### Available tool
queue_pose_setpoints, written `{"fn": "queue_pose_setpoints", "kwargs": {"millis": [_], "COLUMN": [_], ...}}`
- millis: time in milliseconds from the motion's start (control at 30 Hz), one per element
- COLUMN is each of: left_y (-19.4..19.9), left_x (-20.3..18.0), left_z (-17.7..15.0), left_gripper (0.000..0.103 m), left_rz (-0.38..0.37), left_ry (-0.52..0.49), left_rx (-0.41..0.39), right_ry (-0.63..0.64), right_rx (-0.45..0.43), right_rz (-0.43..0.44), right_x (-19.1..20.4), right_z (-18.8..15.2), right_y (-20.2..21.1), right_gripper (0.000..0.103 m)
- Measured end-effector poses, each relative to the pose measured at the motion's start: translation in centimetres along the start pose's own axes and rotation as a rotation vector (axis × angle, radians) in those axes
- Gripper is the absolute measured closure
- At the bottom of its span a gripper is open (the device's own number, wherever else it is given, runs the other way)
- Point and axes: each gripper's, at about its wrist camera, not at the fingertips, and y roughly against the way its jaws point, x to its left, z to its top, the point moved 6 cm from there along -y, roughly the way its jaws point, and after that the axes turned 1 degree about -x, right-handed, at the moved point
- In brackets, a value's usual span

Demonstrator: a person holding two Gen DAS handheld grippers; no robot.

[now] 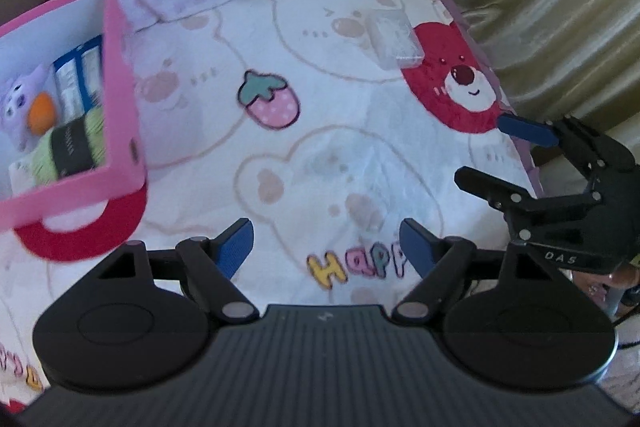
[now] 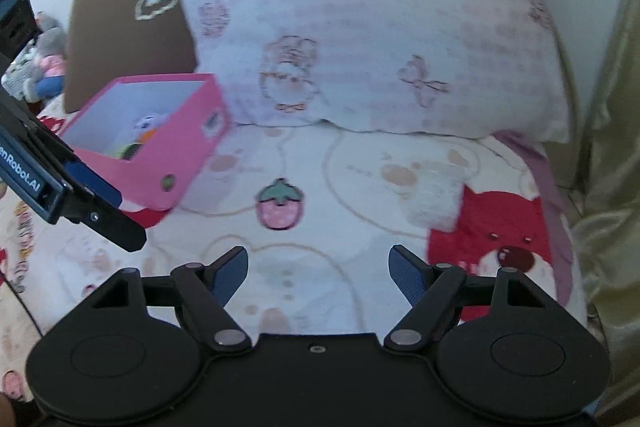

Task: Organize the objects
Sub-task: 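Move the open right gripper toward the clear plastic box on the blanket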

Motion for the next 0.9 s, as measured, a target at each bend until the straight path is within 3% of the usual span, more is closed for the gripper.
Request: {"fn": "queue_pose_setpoints", "kwargs": {"millis": [67,267,533,733,900], "left_y": [-0.9,-3.2,-7.6,-10.5,-12.1], "left_x": [-0.5,-1.3,-2.0,-2.4,-2.1], "left_z": [0.9,3.7,7.4,10.0,12.0], "left_gripper": [0.023,0.023,0.019,0.016,0.016], "left_rz": [-0.006,-0.017,-0.066,-0.079,-0.160], "left_ry": [-0.010,-0.008,0.040,0.045,0.095], "left_rx": [-0.010,-0.068,-0.138,-0.226,-0.240], "right_ry": [0.000,0.012,0.009,-0.037,0.017], "right_rx": [-0.012,-0.040,-0.099,-0.064,-0.031], "right_rz": [-0.030,-0.103,-0.049,-0.093,-0.158], "right_x": [-0.9,-3.3,-4.8,-6.4,-7.0], "right_z": [-0.2,0.0,1.5,1.7,1.6], "right_y": [-0.6,-3.0,-5.1,-8.6,-12.2], "right_gripper": [0.016,0.016,0.012,0.012,0.012]}}
